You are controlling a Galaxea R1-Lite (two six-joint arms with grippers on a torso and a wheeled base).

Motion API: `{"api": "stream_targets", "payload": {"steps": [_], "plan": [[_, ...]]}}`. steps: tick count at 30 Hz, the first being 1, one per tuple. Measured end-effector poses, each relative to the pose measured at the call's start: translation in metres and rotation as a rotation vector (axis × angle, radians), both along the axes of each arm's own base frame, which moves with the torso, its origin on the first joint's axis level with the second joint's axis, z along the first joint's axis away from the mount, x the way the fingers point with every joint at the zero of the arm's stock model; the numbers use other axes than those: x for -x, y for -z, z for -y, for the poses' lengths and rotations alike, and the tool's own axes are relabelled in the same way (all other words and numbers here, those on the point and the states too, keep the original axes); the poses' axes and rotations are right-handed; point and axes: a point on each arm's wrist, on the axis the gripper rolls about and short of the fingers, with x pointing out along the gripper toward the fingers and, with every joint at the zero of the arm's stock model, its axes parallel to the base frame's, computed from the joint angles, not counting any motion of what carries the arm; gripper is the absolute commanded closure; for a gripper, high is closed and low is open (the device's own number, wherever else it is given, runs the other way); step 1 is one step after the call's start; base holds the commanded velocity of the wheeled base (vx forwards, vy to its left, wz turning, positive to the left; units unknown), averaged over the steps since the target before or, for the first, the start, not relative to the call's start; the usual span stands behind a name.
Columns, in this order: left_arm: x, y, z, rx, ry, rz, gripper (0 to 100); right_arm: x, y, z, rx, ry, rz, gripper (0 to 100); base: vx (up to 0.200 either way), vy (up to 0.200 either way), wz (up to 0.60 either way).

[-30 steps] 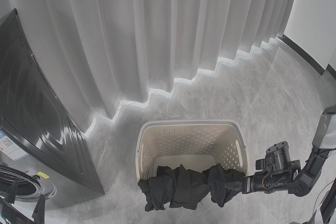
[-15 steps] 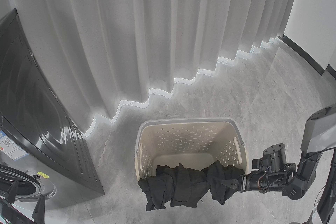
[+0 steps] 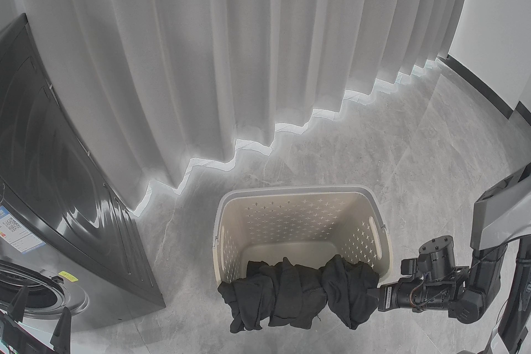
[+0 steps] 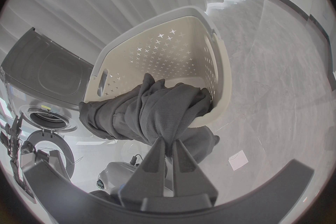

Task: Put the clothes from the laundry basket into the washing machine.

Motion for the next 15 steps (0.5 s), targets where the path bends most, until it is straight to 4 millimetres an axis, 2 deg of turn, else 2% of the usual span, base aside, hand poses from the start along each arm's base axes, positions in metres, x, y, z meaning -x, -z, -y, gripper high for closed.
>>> {"api": "stream_targets", "payload": {"steps": [9,15], "plan": [[0.0,0.0,0.0,0.0,0.0,0.0,0,0.009,-0.019,-0.005,-0.079,-0.04,0.155,100,0.0,0.0,0.0],[0.0,0.0,0.0,0.0,0.0,0.0,0,0.014,-0.042,-0.008,-0.145,-0.066,0.24,100,0.0,0.0,0.0]]}}
